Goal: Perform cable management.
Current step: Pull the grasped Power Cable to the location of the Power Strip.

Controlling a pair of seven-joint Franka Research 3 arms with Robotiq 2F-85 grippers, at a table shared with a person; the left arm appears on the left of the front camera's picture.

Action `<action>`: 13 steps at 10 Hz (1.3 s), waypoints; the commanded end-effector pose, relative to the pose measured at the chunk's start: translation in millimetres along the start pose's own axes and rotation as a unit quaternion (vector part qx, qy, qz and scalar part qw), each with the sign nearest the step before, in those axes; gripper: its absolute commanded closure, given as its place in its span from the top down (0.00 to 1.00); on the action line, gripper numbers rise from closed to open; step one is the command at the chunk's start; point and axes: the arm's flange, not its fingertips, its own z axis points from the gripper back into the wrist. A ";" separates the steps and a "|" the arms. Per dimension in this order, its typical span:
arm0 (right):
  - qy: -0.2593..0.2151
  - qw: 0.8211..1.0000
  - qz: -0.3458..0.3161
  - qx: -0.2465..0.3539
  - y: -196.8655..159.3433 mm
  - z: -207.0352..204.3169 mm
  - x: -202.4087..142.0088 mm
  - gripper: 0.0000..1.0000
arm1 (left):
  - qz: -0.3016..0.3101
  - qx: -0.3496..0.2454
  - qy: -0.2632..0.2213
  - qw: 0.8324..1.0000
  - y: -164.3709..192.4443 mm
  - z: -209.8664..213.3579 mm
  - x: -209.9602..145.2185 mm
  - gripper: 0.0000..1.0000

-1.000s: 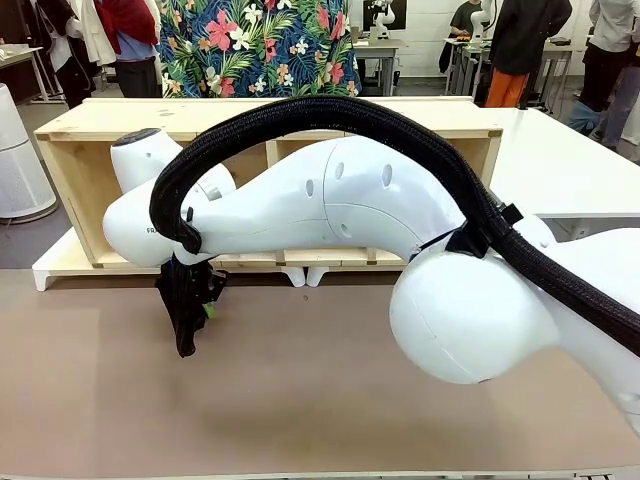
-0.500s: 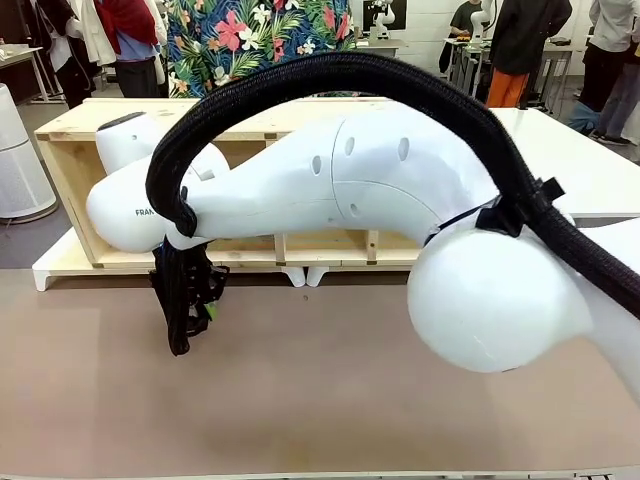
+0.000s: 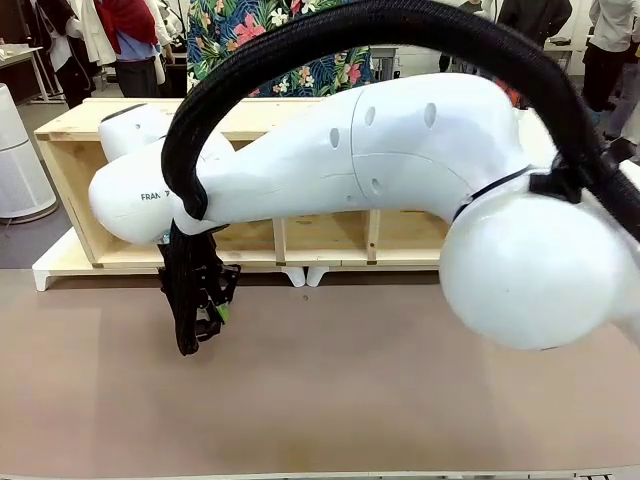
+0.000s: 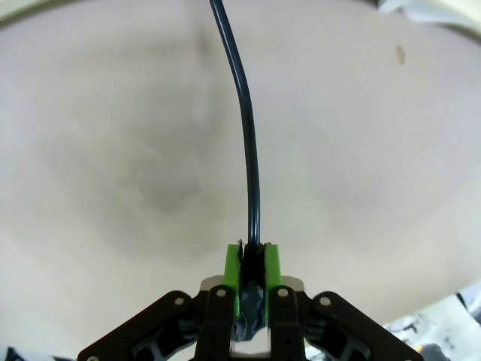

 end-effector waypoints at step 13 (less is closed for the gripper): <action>0.000 0.991 -0.137 0.012 -163.6 11.2 -73.7 0.15 | 0.000 0.000 0.002 1.000 0.0 0.2 -0.2 1.00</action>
